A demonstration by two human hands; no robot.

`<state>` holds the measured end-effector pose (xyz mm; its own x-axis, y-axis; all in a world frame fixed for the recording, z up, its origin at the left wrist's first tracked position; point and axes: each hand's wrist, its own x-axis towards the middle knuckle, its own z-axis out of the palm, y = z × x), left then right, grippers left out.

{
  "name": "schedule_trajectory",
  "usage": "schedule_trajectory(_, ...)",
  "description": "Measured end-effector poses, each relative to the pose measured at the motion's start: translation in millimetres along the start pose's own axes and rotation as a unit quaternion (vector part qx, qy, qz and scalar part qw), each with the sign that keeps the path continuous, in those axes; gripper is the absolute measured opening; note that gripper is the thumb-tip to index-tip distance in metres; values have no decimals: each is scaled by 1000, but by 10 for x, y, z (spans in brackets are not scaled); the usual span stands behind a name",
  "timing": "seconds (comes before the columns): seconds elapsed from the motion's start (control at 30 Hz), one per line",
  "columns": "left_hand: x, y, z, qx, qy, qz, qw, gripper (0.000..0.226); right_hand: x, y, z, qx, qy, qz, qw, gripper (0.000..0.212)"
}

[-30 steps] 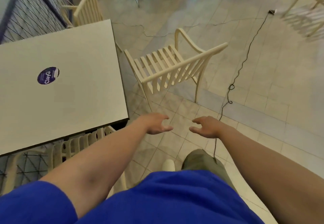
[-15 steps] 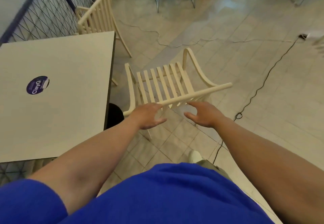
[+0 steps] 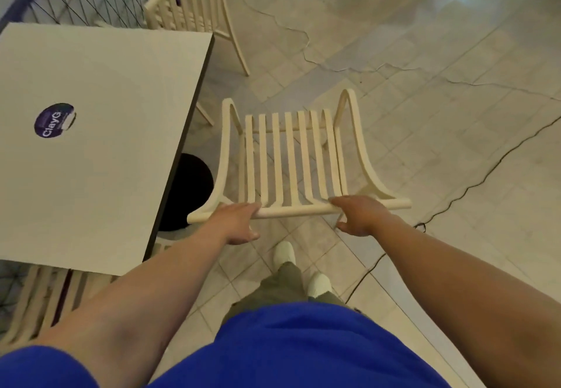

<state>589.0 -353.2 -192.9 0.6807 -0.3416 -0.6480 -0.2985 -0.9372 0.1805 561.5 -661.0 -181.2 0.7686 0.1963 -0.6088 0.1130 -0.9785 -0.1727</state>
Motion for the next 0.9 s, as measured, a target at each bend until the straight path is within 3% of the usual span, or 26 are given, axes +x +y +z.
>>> schedule_trajectory(0.13,250,-101,-98,5,-81,-12,997,71,222,115,-48,-16,-77,29,997,57)
schedule_trajectory(0.3,383,-276,-75,-35,-146,-16,989,86,390,277,37,-26,-112,62,991,73)
schedule_trajectory(0.63,459,-330,-10,-54,-142,-13,988,89,571,335,24,-9,-169,51,984,84)
schedule_trajectory(0.9,430,-270,3,-66,-128,-33,989,85,580,356,40,-26,-161,19,986,83)
